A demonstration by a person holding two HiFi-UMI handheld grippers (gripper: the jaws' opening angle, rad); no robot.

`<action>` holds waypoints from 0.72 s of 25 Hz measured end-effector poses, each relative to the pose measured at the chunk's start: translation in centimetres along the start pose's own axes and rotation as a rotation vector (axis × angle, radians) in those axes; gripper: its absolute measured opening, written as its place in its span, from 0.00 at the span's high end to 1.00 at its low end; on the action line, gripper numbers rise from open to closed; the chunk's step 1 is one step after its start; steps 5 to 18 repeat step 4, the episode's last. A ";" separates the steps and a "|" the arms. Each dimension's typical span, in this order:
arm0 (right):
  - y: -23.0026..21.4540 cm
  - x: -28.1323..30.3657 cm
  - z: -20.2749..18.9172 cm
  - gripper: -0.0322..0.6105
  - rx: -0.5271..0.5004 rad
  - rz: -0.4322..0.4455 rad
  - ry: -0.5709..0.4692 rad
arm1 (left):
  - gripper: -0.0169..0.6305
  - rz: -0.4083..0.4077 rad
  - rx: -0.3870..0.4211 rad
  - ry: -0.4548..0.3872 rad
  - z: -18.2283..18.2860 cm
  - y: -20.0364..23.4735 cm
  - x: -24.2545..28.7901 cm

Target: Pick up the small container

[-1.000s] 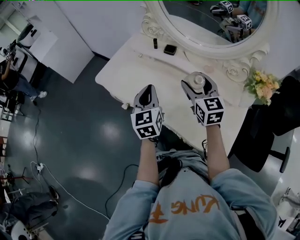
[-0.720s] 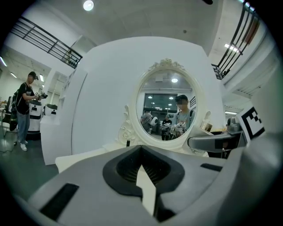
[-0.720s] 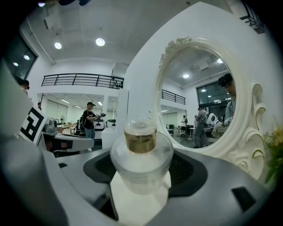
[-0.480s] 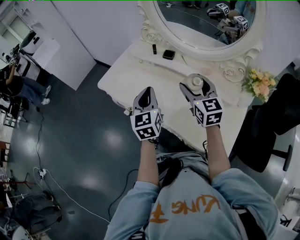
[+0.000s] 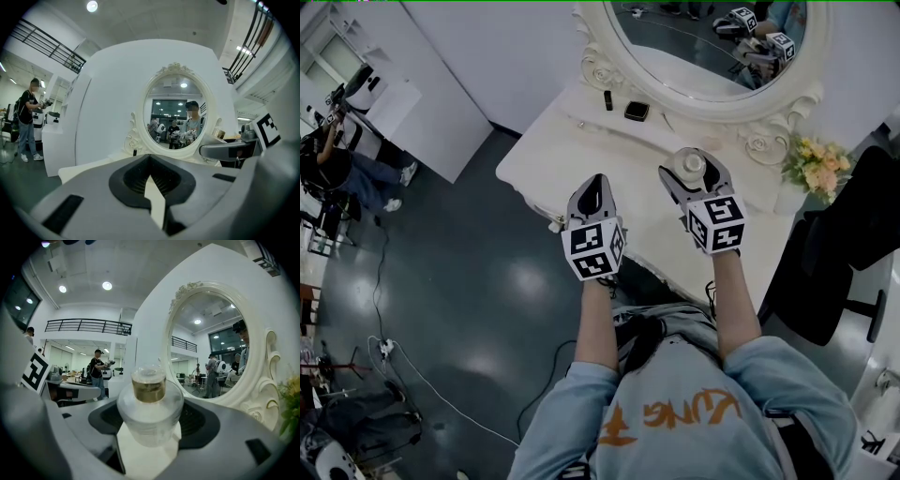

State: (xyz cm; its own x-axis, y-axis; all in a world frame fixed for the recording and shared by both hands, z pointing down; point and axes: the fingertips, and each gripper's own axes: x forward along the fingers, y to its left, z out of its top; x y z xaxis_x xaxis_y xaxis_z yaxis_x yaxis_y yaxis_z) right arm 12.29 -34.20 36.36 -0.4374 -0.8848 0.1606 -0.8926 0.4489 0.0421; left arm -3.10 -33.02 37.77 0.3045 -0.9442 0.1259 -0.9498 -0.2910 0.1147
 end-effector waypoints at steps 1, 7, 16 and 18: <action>0.0 0.0 0.0 0.42 0.001 0.001 -0.001 | 0.95 0.001 0.000 0.000 0.0 0.0 0.0; 0.0 -0.1 0.1 0.42 0.001 0.003 -0.004 | 0.95 0.004 0.003 0.000 0.1 0.0 0.0; 0.0 -0.1 0.1 0.42 0.001 0.003 -0.004 | 0.95 0.004 0.003 0.000 0.1 0.0 0.0; 0.0 -0.1 0.1 0.42 0.001 0.003 -0.004 | 0.95 0.004 0.003 0.000 0.1 0.0 0.0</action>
